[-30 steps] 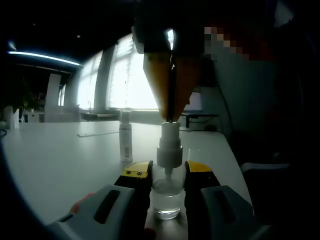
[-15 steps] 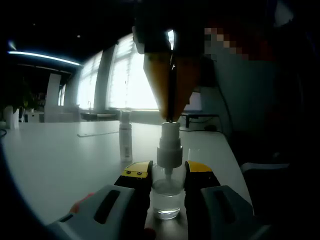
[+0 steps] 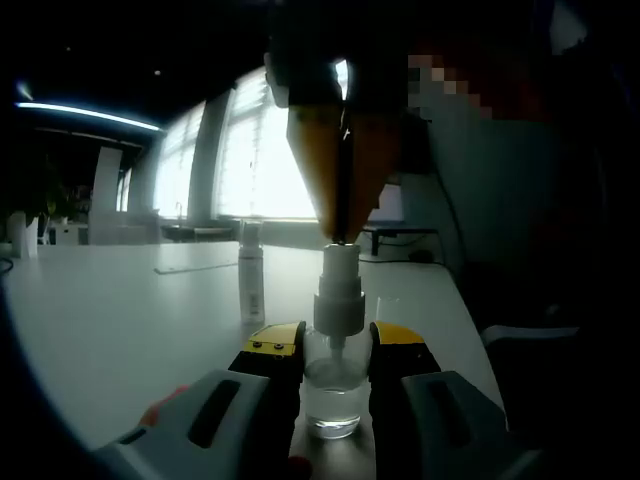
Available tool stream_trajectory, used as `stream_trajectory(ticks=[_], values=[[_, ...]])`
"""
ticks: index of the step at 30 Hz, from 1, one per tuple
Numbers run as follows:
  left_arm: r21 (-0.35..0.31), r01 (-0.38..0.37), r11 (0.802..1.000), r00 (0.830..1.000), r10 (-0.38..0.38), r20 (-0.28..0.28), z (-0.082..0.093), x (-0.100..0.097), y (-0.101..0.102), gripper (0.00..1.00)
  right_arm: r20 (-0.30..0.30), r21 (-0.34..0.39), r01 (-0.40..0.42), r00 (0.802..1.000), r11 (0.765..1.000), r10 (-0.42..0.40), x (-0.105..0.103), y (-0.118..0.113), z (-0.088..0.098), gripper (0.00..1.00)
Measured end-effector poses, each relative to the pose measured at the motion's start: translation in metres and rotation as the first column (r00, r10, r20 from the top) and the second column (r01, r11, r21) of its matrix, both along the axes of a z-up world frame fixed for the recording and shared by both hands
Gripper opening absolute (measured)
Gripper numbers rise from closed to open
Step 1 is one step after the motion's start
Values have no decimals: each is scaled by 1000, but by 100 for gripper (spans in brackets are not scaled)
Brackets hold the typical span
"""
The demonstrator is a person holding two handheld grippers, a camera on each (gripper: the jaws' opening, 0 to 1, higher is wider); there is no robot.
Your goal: Clamp pump bottle remove cover press pump head put on cover
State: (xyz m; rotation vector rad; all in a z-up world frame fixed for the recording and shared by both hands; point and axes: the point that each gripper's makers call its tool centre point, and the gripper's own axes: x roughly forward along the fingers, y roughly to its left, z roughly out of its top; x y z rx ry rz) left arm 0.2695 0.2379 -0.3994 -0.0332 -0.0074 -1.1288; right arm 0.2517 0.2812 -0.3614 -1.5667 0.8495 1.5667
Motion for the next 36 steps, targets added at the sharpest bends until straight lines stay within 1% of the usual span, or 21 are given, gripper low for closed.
stream_trajectory(ticks=[5,14,18,23,36], values=[[0,-1,1000,1000,1,0,0,0,0,16,-2,3,14,1000,1000,-14,0,0,-2,0],[1,-3,1000,1000,3,1,0,1,0,16,7,5,14,1000,1000,-14,-1,0,-5,0],[1,-3,1000,1000,3,1,0,1,0,16,7,9,16,1000,1000,-16,-2,0,-2,0],[1,-4,1000,1000,4,1,0,0,-1,16,0,23,37,999,999,-37,0,0,1,0],[1,-6,1000,1000,6,2,2,-2,-1,16,-5,40,50,999,998,-49,0,-1,1,0]])
